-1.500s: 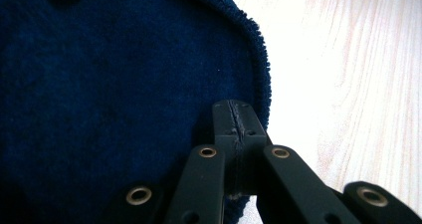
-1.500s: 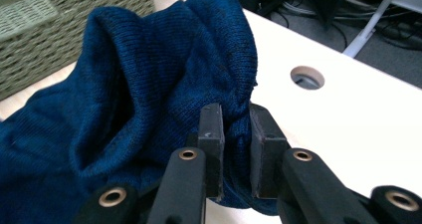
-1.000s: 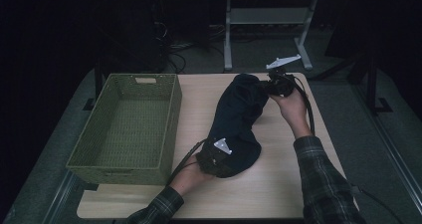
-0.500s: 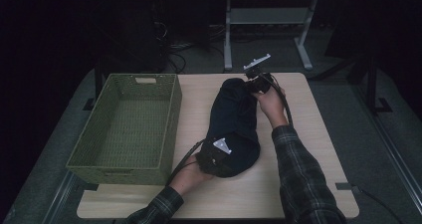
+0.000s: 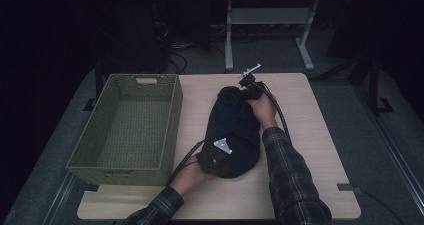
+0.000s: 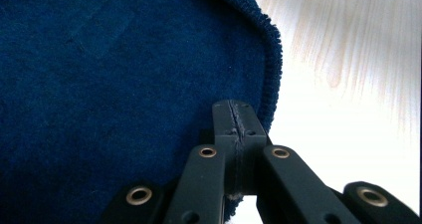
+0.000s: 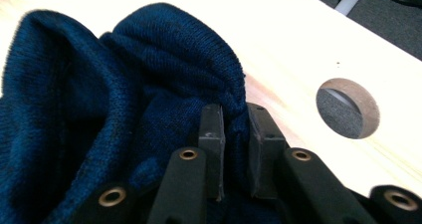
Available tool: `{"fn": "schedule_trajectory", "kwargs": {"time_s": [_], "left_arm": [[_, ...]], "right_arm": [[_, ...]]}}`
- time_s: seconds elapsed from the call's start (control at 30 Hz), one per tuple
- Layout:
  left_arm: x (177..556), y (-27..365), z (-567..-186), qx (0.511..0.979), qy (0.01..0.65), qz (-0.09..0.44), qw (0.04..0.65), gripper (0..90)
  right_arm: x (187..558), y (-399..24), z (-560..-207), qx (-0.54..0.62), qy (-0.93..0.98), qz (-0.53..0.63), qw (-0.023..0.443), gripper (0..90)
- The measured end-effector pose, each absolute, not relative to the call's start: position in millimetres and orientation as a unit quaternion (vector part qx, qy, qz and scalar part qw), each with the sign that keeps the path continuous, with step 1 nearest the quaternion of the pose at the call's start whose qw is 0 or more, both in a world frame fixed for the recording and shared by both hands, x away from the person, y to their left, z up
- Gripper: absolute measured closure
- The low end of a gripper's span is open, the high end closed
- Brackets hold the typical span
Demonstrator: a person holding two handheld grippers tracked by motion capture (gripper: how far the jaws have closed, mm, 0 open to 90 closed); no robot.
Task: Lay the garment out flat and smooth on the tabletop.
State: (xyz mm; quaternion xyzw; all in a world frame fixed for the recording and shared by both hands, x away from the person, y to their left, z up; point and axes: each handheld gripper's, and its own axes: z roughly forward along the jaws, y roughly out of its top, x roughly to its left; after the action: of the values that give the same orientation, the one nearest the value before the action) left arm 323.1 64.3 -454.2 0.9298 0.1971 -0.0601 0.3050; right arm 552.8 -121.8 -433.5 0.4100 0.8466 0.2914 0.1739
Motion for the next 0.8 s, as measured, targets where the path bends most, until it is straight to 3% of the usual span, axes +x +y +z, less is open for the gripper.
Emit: {"fn": "schedule_trajectory", "kwargs": {"time_s": [0.13, 0.33, 0.8], "left_arm": [[323.5, 64.5, -454.4, 0.929, 0.198, -0.063, 0.306, 90.0], [325.5, 65.5, -455.2, 0.927, 0.199, -0.071, 0.309, 90.0], [323.4, 62.8, -454.2, 0.93, 0.197, -0.061, 0.303, 90.0]], "right_arm": [[550.5, -125.4, -426.5, 0.413, 0.837, 0.309, 0.184, 61.6], [538.5, -141.8, -401.7, 0.417, 0.828, 0.331, 0.175, 55.2], [469.9, -168.4, -370.5, 0.376, 0.84, 0.348, 0.182, 67.3]]}}
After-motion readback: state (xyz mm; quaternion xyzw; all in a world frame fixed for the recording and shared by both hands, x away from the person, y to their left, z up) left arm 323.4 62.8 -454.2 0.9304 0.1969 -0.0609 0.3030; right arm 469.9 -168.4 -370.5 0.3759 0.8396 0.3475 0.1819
